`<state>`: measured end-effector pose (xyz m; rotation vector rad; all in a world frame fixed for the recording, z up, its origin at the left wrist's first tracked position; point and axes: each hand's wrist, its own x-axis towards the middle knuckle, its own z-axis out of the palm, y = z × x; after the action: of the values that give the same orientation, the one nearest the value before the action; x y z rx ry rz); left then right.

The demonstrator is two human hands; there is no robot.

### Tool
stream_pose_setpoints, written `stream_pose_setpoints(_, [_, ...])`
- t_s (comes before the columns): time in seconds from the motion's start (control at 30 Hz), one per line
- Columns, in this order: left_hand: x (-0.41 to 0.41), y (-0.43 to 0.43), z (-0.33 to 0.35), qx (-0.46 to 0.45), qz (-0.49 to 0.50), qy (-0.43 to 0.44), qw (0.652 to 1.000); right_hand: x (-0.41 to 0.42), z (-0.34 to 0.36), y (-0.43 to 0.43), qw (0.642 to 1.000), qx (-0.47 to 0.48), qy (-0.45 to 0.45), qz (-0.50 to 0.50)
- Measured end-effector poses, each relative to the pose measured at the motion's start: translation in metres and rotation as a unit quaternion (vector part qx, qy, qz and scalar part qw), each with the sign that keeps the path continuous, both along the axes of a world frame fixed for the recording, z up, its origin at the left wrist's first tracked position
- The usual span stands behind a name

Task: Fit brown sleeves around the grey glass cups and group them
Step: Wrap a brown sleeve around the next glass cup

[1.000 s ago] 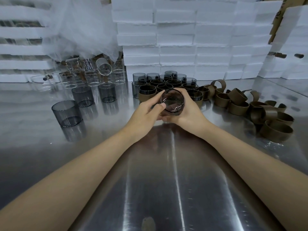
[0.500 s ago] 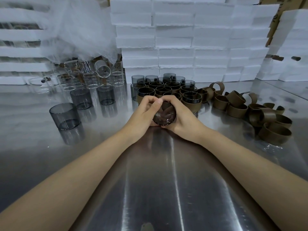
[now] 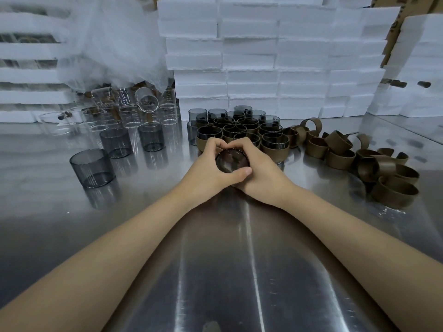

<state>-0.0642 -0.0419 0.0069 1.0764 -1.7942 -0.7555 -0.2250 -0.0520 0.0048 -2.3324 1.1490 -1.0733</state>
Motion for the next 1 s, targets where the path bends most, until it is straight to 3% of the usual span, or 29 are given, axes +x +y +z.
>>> stream_pose_setpoints(0.23, [0.001,0.002,-0.001,-0.032,0.027,-0.078,0.996,-0.004,0.001,-0.002,0.995,0.063,-0.071,0.018])
stream_pose_setpoints(0.37, [-0.002,0.005,0.001,-0.074,0.053,-0.052,0.995,-0.002,0.002,-0.001,0.981,0.092,-0.167,0.047])
stream_pose_setpoints(0.43, [-0.004,0.007,0.001,-0.102,0.049,-0.028,0.993,0.000,0.002,0.002,0.984,0.091,-0.146,0.038])
stream_pose_setpoints(0.57, [-0.007,0.009,0.001,-0.025,-0.010,0.101,0.995,0.003,0.002,0.006,0.993,0.081,-0.085,0.017])
stream_pose_setpoints(0.67, [-0.013,0.009,0.003,-0.003,-0.009,0.190,0.982,0.006,0.002,0.008,0.993,0.081,-0.085,0.017])
stream_pose_setpoints(0.77, [-0.016,0.010,0.007,0.073,-0.028,0.283,0.956,0.008,0.002,0.011,0.990,0.084,-0.110,0.030])
stream_pose_setpoints(0.9, [-0.014,0.011,0.012,0.158,-0.055,0.312,0.935,0.011,0.005,0.015,0.973,0.146,-0.148,0.097])
stream_pose_setpoints(1.0, [-0.010,0.011,0.016,0.182,-0.055,0.304,0.933,0.015,0.006,0.016,0.927,0.250,-0.231,0.159])
